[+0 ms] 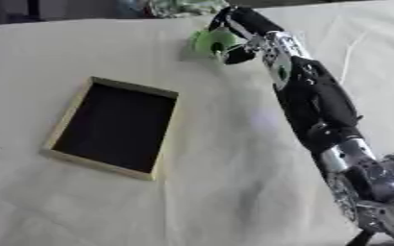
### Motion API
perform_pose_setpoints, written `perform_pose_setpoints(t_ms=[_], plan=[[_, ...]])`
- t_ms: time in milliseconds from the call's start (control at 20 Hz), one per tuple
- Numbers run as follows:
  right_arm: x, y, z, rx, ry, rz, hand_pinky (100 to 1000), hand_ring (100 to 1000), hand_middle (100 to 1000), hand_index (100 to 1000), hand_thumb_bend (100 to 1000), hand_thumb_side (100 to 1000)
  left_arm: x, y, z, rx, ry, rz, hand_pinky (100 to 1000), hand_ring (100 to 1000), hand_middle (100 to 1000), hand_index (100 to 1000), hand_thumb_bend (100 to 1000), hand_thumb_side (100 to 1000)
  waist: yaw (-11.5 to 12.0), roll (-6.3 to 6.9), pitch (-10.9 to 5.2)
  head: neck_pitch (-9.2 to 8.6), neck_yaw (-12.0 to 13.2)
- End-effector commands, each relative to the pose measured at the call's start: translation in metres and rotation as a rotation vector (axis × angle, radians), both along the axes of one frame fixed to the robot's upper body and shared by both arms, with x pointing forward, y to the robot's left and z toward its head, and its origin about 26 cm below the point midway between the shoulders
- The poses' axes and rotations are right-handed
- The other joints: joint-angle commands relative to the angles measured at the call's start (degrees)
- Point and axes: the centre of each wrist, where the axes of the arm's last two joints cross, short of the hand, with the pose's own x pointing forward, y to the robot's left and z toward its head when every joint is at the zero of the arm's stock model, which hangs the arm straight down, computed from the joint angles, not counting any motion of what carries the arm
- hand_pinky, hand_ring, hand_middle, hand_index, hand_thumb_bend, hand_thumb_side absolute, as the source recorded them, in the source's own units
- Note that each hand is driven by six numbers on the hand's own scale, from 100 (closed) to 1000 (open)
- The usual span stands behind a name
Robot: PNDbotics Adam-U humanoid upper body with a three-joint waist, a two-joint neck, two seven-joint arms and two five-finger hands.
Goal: Pick up objects on the table and place them in the box.
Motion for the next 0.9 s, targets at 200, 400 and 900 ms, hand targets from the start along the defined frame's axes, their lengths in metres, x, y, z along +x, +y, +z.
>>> perform_pose_setpoints(t_ms=[200,400,900], plan=[[-0.002,0.013,0.026,-0.008,-0.126,0.066,758,645,325,482,100,100,0.001,0.0,0.007,-0.003,-0.03,-0.003,734,737,757,844,100,906,-0.2,-0.13,-1.2,-0.38,0.0],[-0.004,0.025,0.034,-0.02,-0.157,0.133,758,642,306,466,100,100,0.001,0.0,0.006,-0.004,-0.027,0.002,734,737,756,844,100,906,-0.3,-0.2,-1.33,-0.28,0.0],[-0.019,0.066,0.061,-0.058,-0.231,0.377,761,642,298,457,100,100,0.002,0.008,0.009,-0.021,-0.039,0.063,734,737,755,843,100,900,-0.5,-0.25,-1.63,-0.02,-0.1]])
